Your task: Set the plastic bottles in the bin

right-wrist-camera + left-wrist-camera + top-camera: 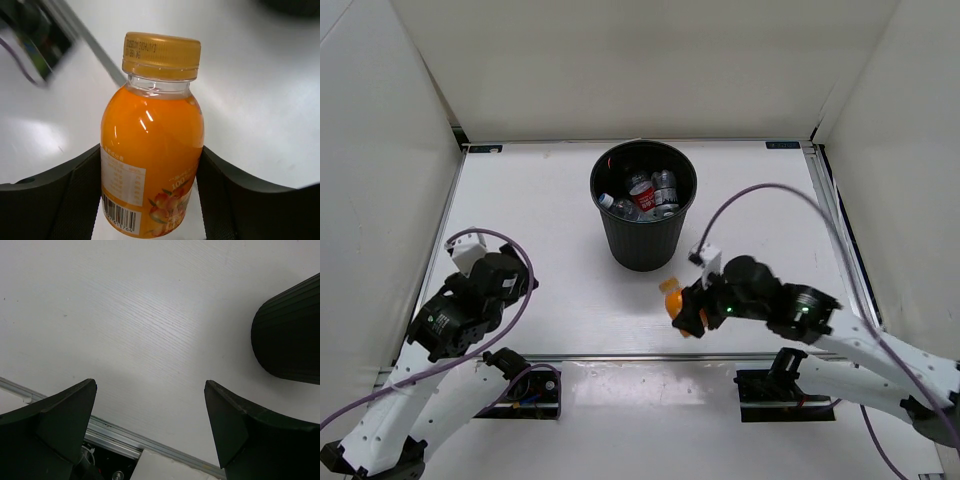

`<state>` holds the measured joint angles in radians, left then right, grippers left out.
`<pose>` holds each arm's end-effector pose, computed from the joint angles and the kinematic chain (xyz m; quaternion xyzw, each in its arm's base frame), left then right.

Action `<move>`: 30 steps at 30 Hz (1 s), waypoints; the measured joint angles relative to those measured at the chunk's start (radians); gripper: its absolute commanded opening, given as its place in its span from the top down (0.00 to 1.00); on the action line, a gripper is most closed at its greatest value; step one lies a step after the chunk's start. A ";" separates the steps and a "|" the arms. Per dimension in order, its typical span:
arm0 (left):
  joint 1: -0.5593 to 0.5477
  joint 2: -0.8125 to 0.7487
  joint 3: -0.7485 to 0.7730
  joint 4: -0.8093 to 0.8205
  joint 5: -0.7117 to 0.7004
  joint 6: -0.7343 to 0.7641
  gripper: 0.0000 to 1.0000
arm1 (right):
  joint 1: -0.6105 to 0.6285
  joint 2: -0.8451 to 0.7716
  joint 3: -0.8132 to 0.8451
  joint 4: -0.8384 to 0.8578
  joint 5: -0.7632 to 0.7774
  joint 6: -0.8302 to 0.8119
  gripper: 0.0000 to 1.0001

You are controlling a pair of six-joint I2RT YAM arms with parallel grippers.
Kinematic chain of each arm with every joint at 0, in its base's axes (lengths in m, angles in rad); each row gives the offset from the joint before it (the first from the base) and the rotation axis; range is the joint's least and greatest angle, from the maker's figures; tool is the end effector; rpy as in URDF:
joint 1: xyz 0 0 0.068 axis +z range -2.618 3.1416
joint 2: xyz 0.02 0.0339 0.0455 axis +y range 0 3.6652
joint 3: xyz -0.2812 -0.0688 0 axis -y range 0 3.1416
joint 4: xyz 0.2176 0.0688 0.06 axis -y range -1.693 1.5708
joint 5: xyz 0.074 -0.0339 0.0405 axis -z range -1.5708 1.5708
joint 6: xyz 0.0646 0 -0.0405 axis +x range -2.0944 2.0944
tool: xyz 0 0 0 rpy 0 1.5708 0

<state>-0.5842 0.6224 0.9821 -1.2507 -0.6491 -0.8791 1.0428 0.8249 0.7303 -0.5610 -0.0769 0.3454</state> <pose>0.0657 0.0034 0.3126 -0.2364 0.8683 0.0126 0.4360 0.0769 0.1417 0.2748 -0.3223 0.8367 0.3089 0.3173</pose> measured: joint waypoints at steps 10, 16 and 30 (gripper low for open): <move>0.000 0.023 0.001 0.063 0.000 0.003 0.00 | -0.133 0.348 0.798 0.006 0.247 -0.164 0.48; 0.000 0.087 0.017 0.082 0.008 0.022 0.00 | -0.285 0.746 1.122 -0.058 0.114 -0.186 0.00; 0.000 0.095 0.055 0.140 0.003 0.063 0.00 | -0.504 0.629 1.257 -0.328 0.118 0.013 0.00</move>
<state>-0.5846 0.7170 1.0367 -1.1110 -0.6456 -0.8158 0.5392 1.4544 1.9873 -0.8894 0.0414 0.3588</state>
